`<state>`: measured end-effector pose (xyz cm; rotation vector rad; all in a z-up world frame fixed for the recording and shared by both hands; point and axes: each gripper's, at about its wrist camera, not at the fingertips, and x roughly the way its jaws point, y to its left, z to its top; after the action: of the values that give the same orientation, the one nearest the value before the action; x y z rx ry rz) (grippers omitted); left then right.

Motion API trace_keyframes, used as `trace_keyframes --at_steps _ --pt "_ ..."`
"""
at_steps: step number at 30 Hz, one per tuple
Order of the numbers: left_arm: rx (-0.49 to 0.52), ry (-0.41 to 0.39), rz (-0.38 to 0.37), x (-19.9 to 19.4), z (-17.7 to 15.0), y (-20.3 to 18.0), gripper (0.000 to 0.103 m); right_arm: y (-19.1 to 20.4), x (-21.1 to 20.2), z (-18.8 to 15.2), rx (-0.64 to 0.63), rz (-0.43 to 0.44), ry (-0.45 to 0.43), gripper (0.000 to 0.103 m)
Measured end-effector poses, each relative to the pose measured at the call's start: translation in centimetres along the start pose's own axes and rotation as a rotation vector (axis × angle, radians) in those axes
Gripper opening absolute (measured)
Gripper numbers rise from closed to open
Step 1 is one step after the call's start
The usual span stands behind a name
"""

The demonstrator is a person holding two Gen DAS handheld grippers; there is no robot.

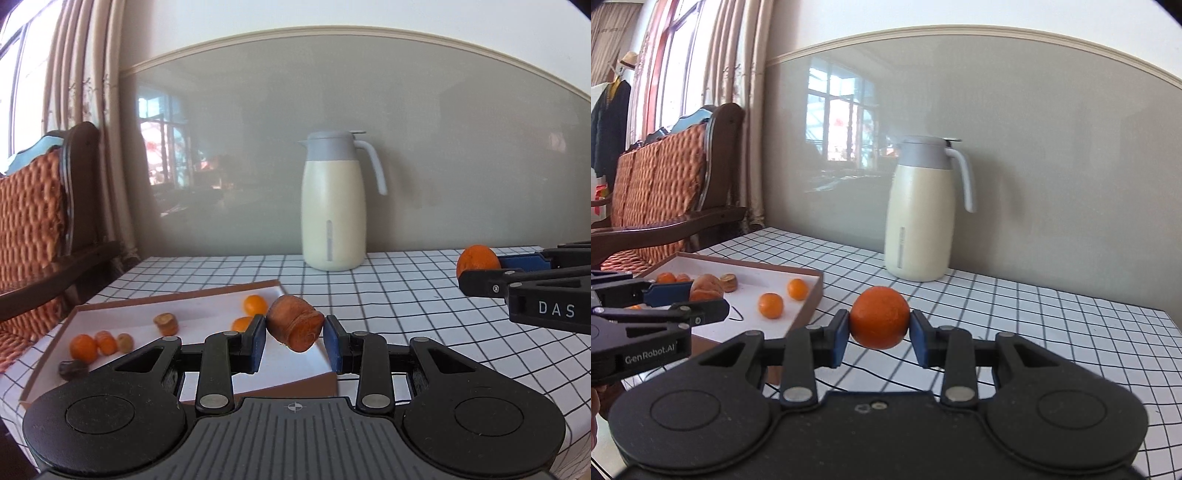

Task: Organize fruits
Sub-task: 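Lift the carrot piece in the left tool while the right tool lifts the tangerine toward the box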

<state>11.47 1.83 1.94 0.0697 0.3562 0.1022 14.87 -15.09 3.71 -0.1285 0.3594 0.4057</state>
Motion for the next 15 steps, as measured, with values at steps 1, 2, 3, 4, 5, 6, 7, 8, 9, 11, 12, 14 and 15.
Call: trace_keyframes --at_steps 1,2,3,4,5,6,7,8,9,11,12,14,15 --pt "-0.004 0.001 0.007 0.0 0.0 0.5 0.034 0.4 0.2 0.1 -0.004 0.007 -0.001 0.027" --pt "-0.008 0.000 0.014 -0.1 0.0 0.9 0.034 0.8 0.2 0.2 -0.007 0.014 -0.003 0.027" --pt "-0.009 -0.001 0.022 -0.2 -0.1 1.2 0.034 1.2 0.3 0.3 -0.010 0.023 -0.004 0.027" --pt "-0.011 -0.001 0.030 -0.2 -0.2 1.6 0.034 1.5 0.5 0.4 -0.013 0.031 -0.007 0.027" --pt "-0.014 -0.001 0.037 -0.2 -0.2 2.0 0.034 1.9 0.6 0.5 -0.018 0.039 -0.010 0.027" --pt "-0.018 0.000 0.043 -0.3 -0.3 2.5 0.034 2.3 0.7 0.6 -0.021 0.046 -0.012 0.027" --pt "-0.021 -0.001 0.050 -0.3 -0.3 2.9 0.034 2.6 0.8 0.7 -0.024 0.053 -0.012 0.027" --pt "-0.023 -0.003 0.058 -0.4 -0.4 3.3 0.034 2.9 1.0 0.8 -0.028 0.061 -0.013 0.027" --pt "-0.026 -0.003 0.065 -0.4 -0.4 3.6 0.034 3.3 1.1 0.8 -0.031 0.067 -0.014 0.027" --pt "-0.033 -0.004 0.078 -0.6 -0.5 4.4 0.034 3.9 1.3 1.0 -0.037 0.080 -0.017 0.027" --pt "-0.035 -0.005 0.085 -0.6 -0.5 4.8 0.034 4.3 1.4 1.0 -0.038 0.086 -0.019 0.027" --pt "-0.043 -0.006 0.097 -0.8 -0.6 5.5 0.034 4.9 1.6 1.2 -0.043 0.097 -0.022 0.027" --pt "-0.045 -0.007 0.103 -0.9 -0.6 5.8 0.034 5.2 1.7 1.2 -0.046 0.103 -0.023 0.027"
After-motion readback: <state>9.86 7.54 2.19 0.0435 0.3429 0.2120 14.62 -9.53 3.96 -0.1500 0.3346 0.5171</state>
